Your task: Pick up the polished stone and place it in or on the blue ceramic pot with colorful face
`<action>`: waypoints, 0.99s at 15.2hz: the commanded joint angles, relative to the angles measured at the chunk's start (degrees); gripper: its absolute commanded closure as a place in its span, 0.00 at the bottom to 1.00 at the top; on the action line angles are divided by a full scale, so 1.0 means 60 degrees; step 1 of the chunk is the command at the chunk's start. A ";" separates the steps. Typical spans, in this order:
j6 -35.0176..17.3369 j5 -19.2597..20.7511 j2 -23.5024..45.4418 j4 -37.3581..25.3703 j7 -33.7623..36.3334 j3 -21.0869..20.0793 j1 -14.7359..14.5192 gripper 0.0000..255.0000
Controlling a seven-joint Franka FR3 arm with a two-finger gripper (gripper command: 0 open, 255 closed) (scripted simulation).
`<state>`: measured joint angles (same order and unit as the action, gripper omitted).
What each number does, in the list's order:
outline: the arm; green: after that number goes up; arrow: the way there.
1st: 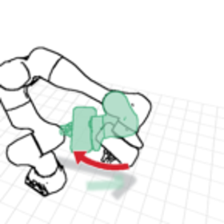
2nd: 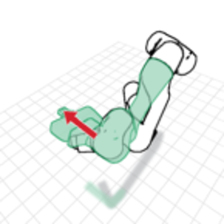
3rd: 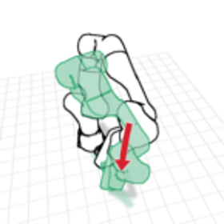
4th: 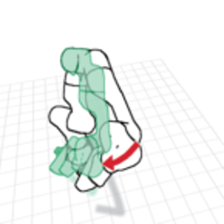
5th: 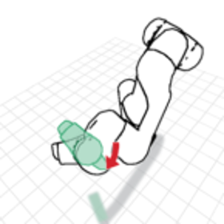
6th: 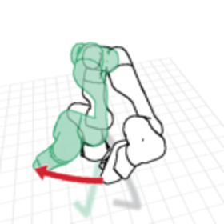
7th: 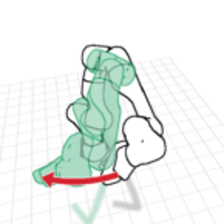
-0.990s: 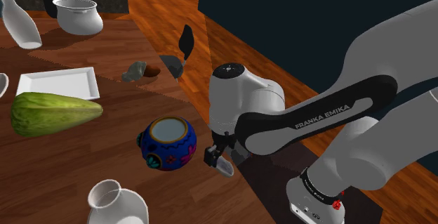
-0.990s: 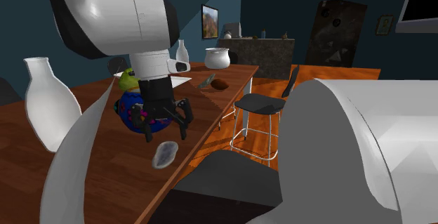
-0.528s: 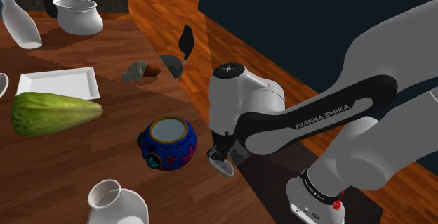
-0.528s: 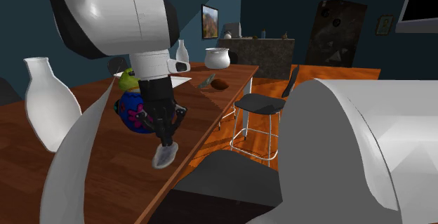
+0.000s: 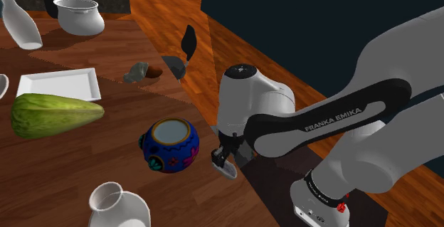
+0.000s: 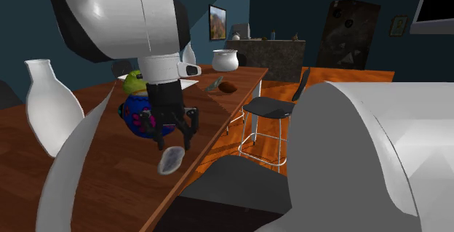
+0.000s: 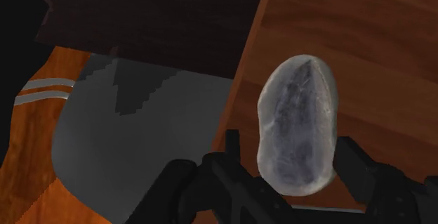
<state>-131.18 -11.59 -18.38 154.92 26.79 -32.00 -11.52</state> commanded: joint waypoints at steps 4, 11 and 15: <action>-0.1547 -0.2420 -0.0614 0.1305 -0.0723 0.0687 -0.0832 0.00; -0.2461 -0.2496 0.0164 0.1439 -0.0725 0.0481 -0.0814 0.00; -0.2462 -0.2496 0.0164 0.1439 -0.0725 0.0481 -0.0813 0.00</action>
<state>-145.93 -26.57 -17.41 163.56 22.44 -29.11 -16.40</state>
